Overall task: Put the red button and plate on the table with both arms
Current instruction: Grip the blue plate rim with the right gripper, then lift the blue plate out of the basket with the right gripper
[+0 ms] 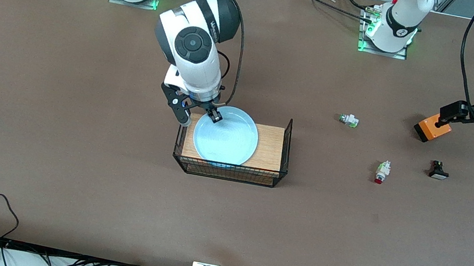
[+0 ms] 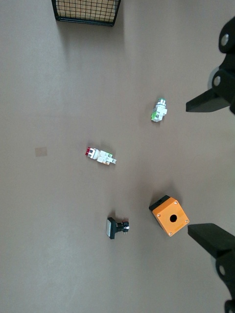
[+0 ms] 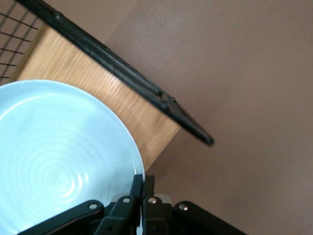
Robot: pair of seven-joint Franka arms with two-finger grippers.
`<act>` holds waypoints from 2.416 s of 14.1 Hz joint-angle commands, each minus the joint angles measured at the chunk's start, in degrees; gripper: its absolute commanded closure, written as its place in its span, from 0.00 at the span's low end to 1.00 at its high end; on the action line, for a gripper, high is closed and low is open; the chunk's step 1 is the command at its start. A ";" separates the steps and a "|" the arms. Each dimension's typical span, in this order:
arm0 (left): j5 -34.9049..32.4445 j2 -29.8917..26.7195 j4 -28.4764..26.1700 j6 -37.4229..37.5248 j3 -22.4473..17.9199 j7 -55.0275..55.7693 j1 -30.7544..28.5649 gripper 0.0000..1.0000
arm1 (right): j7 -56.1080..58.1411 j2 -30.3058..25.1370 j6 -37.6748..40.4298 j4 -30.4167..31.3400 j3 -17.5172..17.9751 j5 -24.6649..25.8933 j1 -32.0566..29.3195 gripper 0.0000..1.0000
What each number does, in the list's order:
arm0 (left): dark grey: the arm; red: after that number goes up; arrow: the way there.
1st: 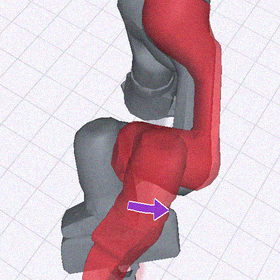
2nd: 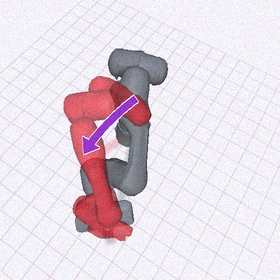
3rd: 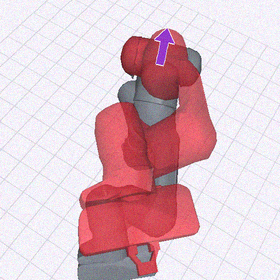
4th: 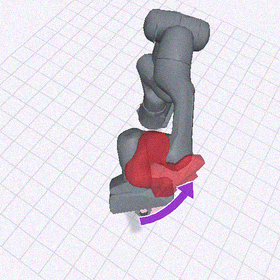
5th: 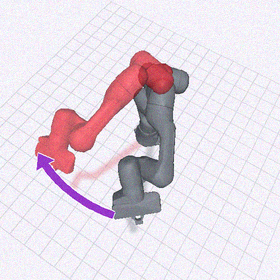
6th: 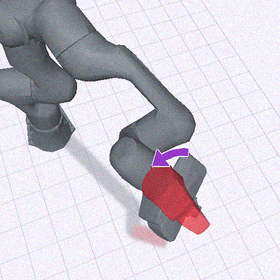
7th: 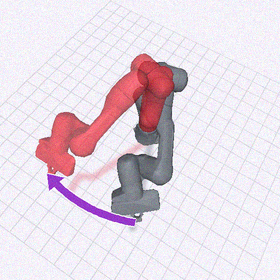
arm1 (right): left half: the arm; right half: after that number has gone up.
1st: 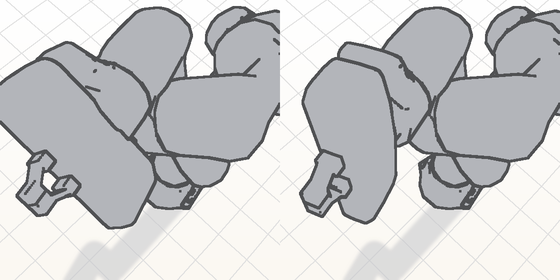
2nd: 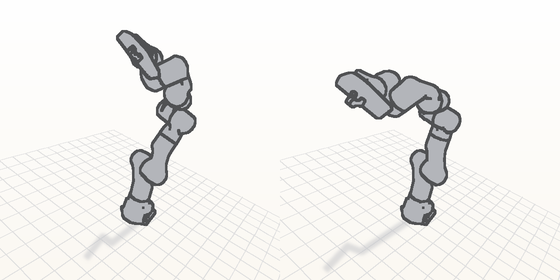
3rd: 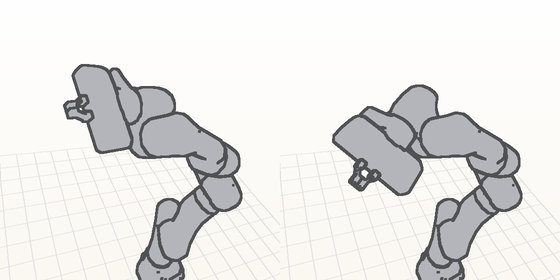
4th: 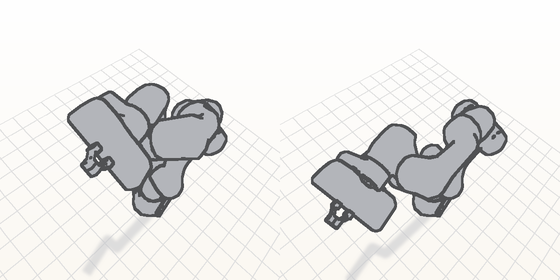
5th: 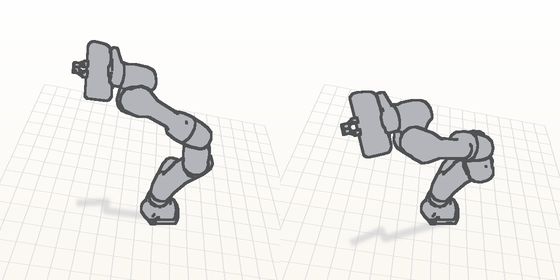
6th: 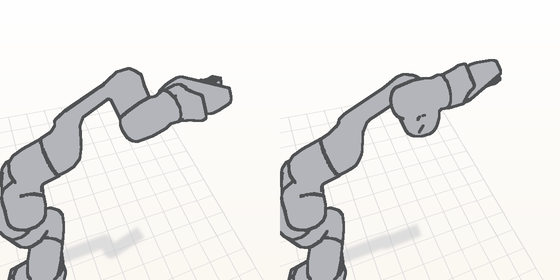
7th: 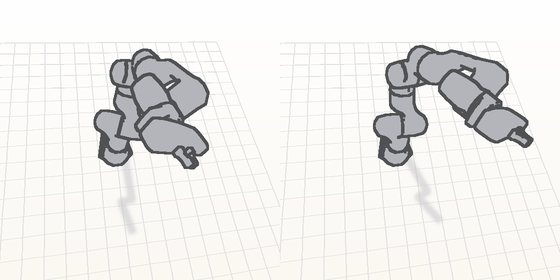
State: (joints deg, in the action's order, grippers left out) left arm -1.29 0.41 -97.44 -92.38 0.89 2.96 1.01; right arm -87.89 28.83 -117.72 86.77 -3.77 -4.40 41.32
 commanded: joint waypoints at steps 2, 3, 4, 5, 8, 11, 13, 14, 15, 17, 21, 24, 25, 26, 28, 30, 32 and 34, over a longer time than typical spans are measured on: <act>0.50 0.03 1.03 0.62 1.04 -1.46 -1.19 0.00 | -0.26 -4.82 3.00 -0.37 -0.10 -0.44 0.34 1.00; 0.50 -0.05 1.03 0.71 1.04 -1.46 -1.19 0.00 | -0.35 -5.70 4.67 -0.37 0.51 -0.44 0.42 1.00; 0.50 -0.06 0.94 0.71 1.04 -1.46 -1.19 0.00 | -0.35 -6.58 6.43 -0.37 1.56 -0.44 0.34 1.00; 0.50 0.03 1.03 0.71 1.04 -1.46 -1.19 0.00 | -0.44 -7.20 7.67 -0.37 1.66 -0.44 0.34 1.00; 0.50 0.03 0.94 0.71 1.04 -1.46 -1.19 0.00 | -0.26 -9.66 10.66 -0.55 1.92 -0.44 0.16 1.00; 0.50 -0.05 0.94 0.71 1.04 -1.46 -1.19 0.00 | 0.53 -13.26 12.33 -0.81 0.87 -0.35 -0.72 1.00; 0.50 -0.05 0.94 0.71 1.04 -1.46 -1.19 0.00 | 2.28 -15.02 13.82 -1.95 0.52 -0.44 -3.43 1.00; 0.50 0.03 0.94 0.71 1.04 -1.46 -1.19 0.00 | 4.46 -15.73 15.22 -2.83 0.52 -0.44 -5.27 1.00; 0.50 0.03 0.94 0.71 1.04 -1.46 -1.19 0.00 | 6.83 -15.82 16.37 -3.79 0.52 -0.61 -6.86 1.00; 0.50 -0.05 0.94 0.80 1.04 -1.46 -1.10 0.00 | 12.98 -15.82 18.39 -5.46 0.52 -2.54 -10.72 1.00; 0.41 -0.05 0.94 0.89 1.13 -1.46 -0.92 0.00 | 24.85 -15.82 19.28 -5.47 0.69 -2.99 -17.31 1.00; 0.32 -0.05 0.94 1.06 1.13 -1.38 -1.01 0.00 | 40.36 -15.21 25.15 -5.38 0.78 -2.90 -23.37 1.00; 0.32 -0.06 0.94 1.06 1.13 -1.38 -1.01 0.00 | 47.74 -14.94 26.39 -5.38 0.78 -2.72 -25.40 1.00; 0.32 -0.06 0.94 1.06 1.13 -1.38 -1.01 0.00 | 52.95 -14.59 26.57 -5.30 0.78 -2.46 -26.98 1.00; 0.32 -0.06 0.94 1.06 1.13 -1.38 -0.92 0.00 | 61.05 -14.76 26.49 -3.11 0.87 -2.11 -31.02 1.00; 0.32 -0.06 0.94 1.06 1.13 -1.38 -0.92 0.00 | 68.26 -14.85 25.61 -0.21 0.87 -1.76 -33.92 1.00; 0.41 -0.06 0.94 1.67 1.39 -1.38 -0.92 0.00 | 74.76 -14.94 23.25 3.30 0.87 -1.76 -37.01 1.00; 0.41 -0.06 0.94 1.77 1.48 -1.38 -0.92 0.00 | 86.52 -15.73 20.17 8.39 0.96 -1.76 -39.99 1.00</act>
State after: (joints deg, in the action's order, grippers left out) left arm -1.29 0.41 -97.32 -91.86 1.67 2.95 0.83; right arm -10.21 14.92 -94.51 89.69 -3.98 -6.28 4.30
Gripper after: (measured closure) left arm 0.000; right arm 0.974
